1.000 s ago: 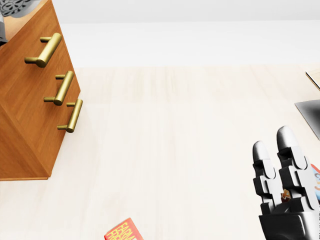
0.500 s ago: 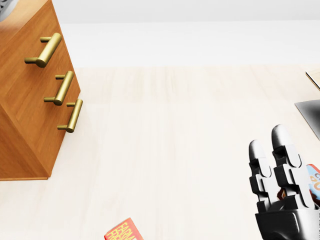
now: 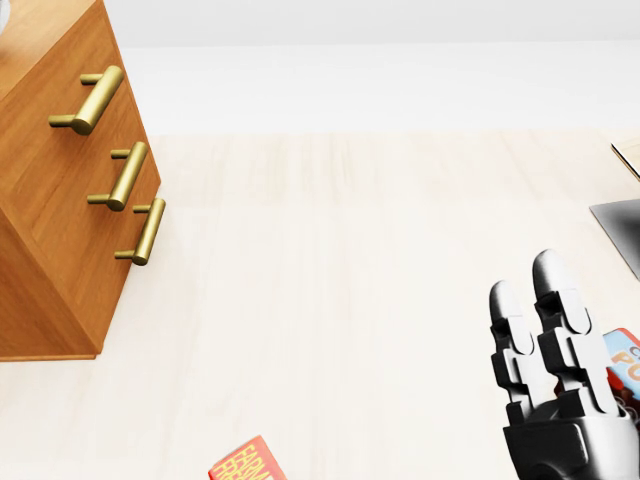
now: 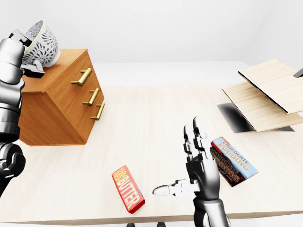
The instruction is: Close the top drawer of the cabinet and put the bowl on top of it.
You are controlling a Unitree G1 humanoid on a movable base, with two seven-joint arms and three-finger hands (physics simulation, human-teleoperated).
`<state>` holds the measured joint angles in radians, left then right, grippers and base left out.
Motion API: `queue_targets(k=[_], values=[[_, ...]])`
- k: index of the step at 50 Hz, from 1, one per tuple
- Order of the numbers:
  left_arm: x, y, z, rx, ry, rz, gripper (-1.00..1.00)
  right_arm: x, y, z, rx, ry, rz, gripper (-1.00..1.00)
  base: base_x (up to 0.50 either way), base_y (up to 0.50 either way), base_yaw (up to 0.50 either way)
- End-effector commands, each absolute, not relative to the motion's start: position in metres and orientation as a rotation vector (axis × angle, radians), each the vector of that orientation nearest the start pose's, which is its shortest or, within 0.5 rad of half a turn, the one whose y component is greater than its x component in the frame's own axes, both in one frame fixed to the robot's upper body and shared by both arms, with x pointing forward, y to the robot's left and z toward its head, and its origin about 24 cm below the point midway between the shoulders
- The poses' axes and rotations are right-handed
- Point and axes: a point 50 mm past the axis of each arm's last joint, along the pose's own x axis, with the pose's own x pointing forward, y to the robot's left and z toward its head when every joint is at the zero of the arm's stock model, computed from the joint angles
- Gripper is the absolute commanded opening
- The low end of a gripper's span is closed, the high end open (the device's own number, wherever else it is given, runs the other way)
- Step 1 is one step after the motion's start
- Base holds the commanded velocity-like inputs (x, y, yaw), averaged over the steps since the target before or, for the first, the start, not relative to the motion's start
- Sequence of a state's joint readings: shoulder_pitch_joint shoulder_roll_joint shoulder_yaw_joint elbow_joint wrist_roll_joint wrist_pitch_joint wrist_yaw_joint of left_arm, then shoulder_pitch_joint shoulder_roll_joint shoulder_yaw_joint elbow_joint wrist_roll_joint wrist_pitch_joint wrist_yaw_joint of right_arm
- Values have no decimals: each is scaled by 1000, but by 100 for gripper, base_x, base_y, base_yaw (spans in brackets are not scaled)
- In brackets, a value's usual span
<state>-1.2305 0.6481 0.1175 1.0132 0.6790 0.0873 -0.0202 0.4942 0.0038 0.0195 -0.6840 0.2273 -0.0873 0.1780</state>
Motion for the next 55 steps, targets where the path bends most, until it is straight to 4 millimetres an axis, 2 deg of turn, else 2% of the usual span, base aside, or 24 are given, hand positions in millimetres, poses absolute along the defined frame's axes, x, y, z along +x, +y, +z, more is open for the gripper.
queue_targets(k=[1,19,33,41,42,43,55], values=[[391,305,282,972,-59,504,-100,155,-161,114,161,-320,82,100,0,0,0],[390,315,265,956,-2,530,-100,155,-159,111,159,-302,89,100,0,0,0],[392,313,252,961,29,523,-100,154,-159,108,159,-289,89,100,0,0,0],[392,315,254,956,28,529,-100,155,-159,108,160,-289,91,100,0,0,0],[391,315,254,959,28,530,-51,155,-159,108,160,-290,91,100,0,0,0],[392,315,254,962,34,522,100,155,-159,108,159,-291,92,100,0,0,0],[391,315,256,970,30,525,100,156,-158,110,157,-300,93,100,0,0,0]])
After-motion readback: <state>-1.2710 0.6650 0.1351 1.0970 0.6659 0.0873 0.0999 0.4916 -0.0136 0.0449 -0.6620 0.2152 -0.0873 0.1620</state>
